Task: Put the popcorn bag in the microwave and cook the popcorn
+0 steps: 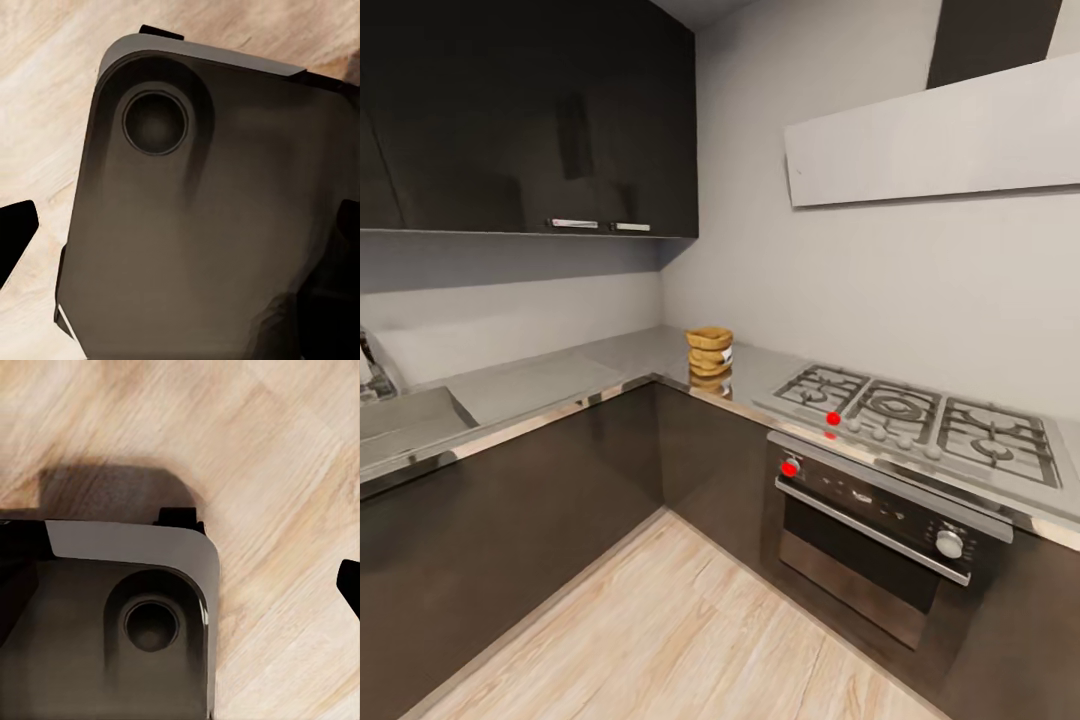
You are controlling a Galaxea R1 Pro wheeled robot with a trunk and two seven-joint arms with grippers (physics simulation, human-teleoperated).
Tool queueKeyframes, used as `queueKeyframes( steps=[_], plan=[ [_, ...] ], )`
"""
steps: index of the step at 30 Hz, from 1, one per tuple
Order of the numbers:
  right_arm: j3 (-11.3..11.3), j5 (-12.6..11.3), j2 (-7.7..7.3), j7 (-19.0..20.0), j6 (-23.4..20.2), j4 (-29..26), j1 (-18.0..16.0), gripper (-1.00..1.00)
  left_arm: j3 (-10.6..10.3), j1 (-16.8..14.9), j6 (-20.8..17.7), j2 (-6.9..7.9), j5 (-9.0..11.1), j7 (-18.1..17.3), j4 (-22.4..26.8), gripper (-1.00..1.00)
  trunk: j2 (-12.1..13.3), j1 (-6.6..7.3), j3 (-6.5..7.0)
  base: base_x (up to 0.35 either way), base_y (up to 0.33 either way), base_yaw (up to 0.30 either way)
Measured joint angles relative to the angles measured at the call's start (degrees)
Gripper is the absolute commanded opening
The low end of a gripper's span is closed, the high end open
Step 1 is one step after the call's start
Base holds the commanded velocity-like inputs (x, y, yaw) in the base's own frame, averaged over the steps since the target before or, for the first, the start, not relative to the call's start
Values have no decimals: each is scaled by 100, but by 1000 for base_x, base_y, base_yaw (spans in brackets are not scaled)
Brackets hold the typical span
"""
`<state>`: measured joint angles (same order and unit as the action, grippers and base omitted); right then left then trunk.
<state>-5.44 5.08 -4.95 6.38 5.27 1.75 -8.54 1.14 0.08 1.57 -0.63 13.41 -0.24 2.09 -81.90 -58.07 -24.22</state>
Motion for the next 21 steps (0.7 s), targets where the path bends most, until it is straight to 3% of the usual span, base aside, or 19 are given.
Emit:
queueKeyframes(
  steps=[21],
  plan=[
    [3,2,11,0,10,0,0,100,-27,0,0,-6,-40,0,-3,100,0,0,0,236,171,0]
  ],
)
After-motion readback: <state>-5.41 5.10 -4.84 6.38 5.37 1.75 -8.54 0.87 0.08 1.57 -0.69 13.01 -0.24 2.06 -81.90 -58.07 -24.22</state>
